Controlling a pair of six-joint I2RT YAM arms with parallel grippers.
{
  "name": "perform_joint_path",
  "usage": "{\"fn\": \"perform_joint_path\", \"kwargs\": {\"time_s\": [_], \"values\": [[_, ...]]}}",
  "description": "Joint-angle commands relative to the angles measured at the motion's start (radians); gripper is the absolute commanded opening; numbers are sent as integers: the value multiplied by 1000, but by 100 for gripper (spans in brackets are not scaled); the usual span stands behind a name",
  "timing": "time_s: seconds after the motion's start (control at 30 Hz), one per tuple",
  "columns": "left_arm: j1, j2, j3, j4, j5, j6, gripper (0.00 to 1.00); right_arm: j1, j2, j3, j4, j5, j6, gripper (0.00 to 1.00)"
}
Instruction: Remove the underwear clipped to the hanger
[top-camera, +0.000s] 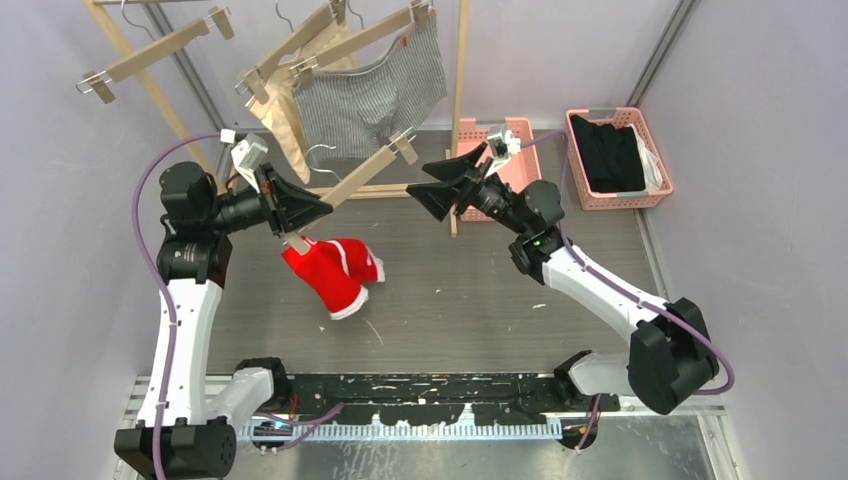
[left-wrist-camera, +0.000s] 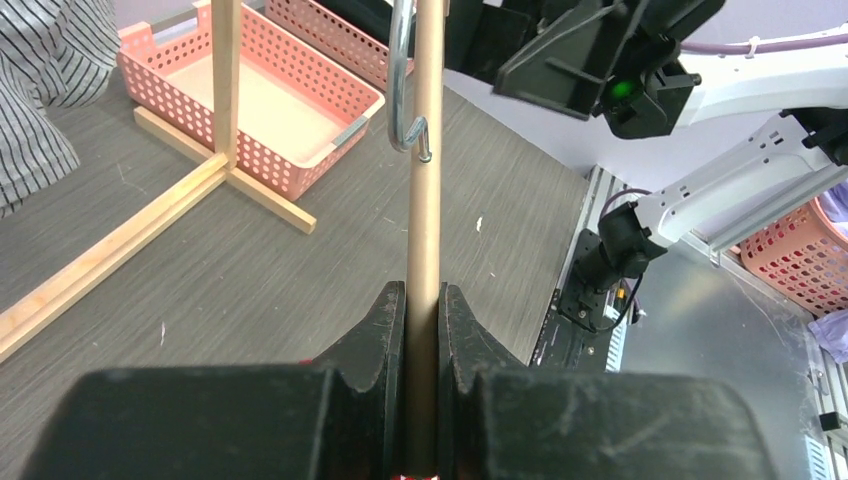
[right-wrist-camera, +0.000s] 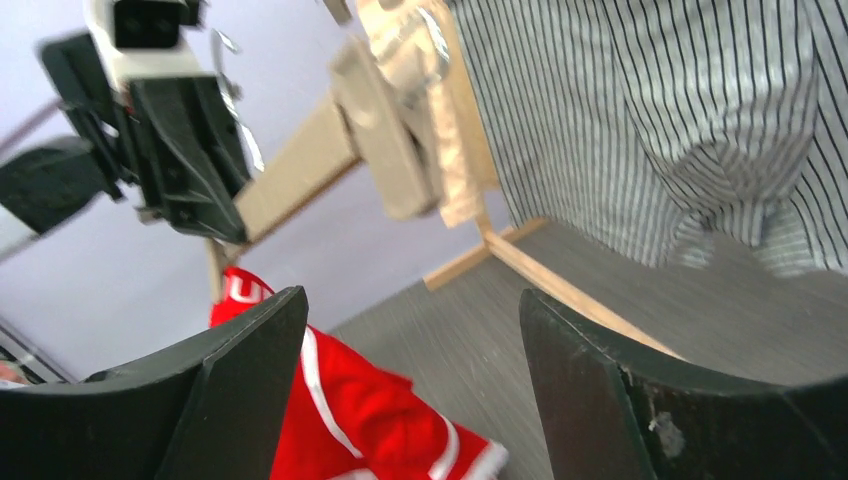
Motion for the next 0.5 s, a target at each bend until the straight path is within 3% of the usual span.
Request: {"fn": "perform_joint_path", "kwargs": {"time_s": [0.0, 0.23, 0.47], "values": [[-22, 20, 45, 70, -38, -34, 0, 2, -1, -6, 318, 16, 146, 83], [-93, 56, 48, 118, -108, -89, 0, 3, 146, 13, 619, -20, 345, 77], [-153, 84, 56, 186, -156, -144, 0, 17, 188, 35, 635, -1, 353, 74]]}}
